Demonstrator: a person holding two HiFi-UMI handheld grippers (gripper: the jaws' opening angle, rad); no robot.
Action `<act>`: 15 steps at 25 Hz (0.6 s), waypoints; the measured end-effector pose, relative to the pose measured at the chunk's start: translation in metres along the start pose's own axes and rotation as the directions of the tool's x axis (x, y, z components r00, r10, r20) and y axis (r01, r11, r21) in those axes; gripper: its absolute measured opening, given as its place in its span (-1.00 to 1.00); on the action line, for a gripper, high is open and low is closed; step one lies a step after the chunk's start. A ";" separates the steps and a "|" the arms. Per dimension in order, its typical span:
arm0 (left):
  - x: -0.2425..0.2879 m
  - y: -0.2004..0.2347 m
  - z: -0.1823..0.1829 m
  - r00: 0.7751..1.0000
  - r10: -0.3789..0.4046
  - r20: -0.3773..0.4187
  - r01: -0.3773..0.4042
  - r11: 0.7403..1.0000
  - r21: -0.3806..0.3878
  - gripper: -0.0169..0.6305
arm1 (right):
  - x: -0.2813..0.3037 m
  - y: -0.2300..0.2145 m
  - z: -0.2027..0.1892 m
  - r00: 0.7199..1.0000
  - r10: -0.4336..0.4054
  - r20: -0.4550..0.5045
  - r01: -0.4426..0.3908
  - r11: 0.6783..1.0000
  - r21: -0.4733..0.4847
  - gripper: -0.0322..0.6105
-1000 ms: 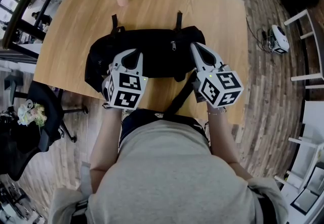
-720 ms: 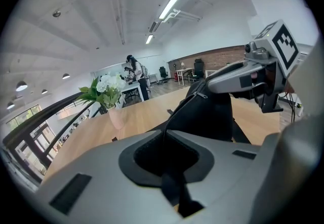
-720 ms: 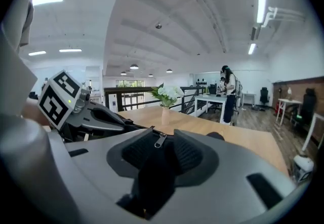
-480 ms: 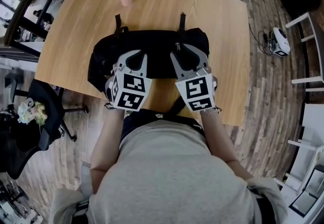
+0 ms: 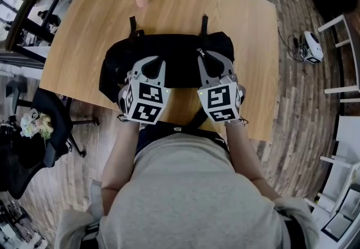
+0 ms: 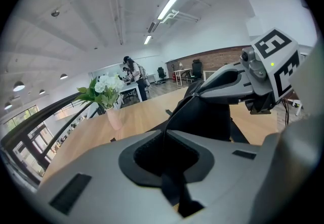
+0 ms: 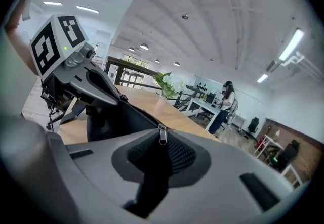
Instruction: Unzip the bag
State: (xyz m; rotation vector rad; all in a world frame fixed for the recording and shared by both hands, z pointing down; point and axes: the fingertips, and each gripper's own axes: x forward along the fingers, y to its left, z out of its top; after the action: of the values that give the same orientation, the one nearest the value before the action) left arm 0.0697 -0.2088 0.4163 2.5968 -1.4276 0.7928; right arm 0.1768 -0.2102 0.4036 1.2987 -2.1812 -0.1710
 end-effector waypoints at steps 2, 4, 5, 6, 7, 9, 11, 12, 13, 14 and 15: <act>0.000 0.000 0.000 1.000 0.000 0.000 0.000 1.000 0.000 -0.82 | 0.000 0.000 -0.002 1.000 -0.001 -0.005 0.001 1.000 -0.008 -0.73; 0.000 0.000 0.001 1.000 0.002 0.001 -0.002 1.000 0.001 -0.82 | 0.000 -0.001 -0.003 1.000 0.003 -0.014 -0.003 1.000 -0.020 -0.74; 0.000 0.000 0.001 1.000 0.002 0.001 -0.002 1.000 0.001 -0.82 | 0.000 -0.001 -0.002 1.000 0.006 -0.020 -0.006 1.000 -0.026 -0.74; 0.000 0.000 0.001 1.000 0.002 0.001 -0.002 1.000 0.001 -0.82 | 0.000 -0.001 -0.002 1.000 0.009 -0.025 -0.009 1.000 -0.029 -0.75; 0.001 0.000 0.001 1.000 0.002 0.002 -0.002 1.000 0.000 -0.82 | 0.000 -0.001 -0.002 1.000 0.011 -0.027 -0.012 0.999 -0.032 -0.75; 0.001 0.000 0.001 1.000 0.002 0.004 -0.002 1.000 0.000 -0.82 | -0.001 -0.003 -0.001 1.000 0.010 -0.025 -0.011 0.999 -0.039 -0.75; 0.000 0.000 0.001 1.000 0.003 0.005 -0.003 1.000 0.001 -0.82 | -0.001 -0.004 -0.001 1.000 0.002 -0.027 -0.004 0.999 -0.049 -0.75; 0.000 0.001 0.002 1.000 0.003 0.006 -0.003 1.000 0.001 -0.82 | -0.002 -0.004 -0.002 1.000 -0.003 -0.030 0.001 0.999 -0.054 -0.75; 0.000 0.000 0.002 1.000 0.003 0.006 -0.003 1.000 0.001 -0.82 | -0.002 -0.005 -0.002 0.999 -0.008 -0.035 0.006 0.998 -0.062 -0.75; 0.000 0.000 0.002 1.000 0.002 0.006 -0.002 1.000 0.000 -0.82 | -0.003 -0.006 -0.002 0.999 -0.014 -0.039 0.011 0.997 -0.071 -0.75; 0.000 0.000 0.003 1.000 0.001 0.006 -0.001 1.000 -0.001 -0.82 | -0.003 -0.006 -0.002 0.999 -0.020 -0.042 0.016 0.997 -0.081 -0.75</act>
State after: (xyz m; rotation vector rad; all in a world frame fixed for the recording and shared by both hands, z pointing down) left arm 0.0710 -0.2097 0.4139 2.6007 -1.4305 0.7847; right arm 0.1841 -0.2104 0.4019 1.2661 -2.1058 -0.2338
